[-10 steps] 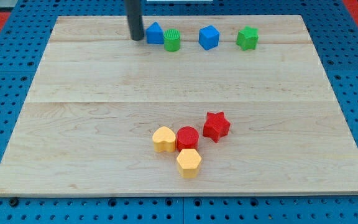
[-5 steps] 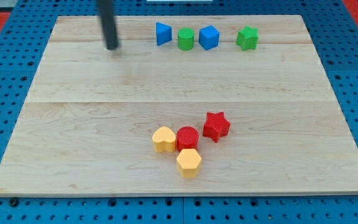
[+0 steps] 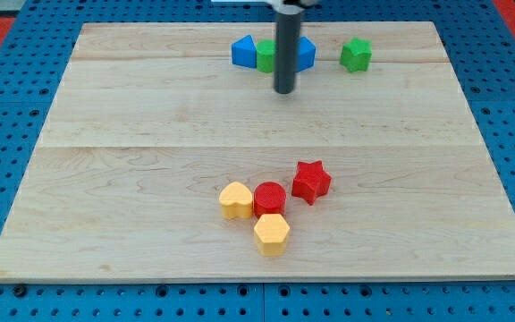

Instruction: Place the blue triangle below the green circle

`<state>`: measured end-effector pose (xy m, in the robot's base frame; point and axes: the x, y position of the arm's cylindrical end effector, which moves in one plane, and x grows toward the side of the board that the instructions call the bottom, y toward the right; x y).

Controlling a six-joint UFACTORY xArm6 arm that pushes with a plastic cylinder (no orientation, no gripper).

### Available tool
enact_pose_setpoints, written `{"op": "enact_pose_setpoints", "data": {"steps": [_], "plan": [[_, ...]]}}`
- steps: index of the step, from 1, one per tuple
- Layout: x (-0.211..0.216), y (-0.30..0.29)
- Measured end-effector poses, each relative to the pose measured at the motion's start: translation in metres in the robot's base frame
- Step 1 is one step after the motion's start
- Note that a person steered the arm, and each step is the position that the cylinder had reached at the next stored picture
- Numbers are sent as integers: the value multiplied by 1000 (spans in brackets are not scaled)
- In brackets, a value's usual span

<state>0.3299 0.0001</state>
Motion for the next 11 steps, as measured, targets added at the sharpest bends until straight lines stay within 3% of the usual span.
{"op": "enact_pose_setpoints", "data": {"steps": [1, 2, 3, 4, 7, 9, 11], "plan": [[-59, -119], [-104, -148], [-86, -54], [-52, -6], [-80, 48], [-69, -40], [17, -24]]}}
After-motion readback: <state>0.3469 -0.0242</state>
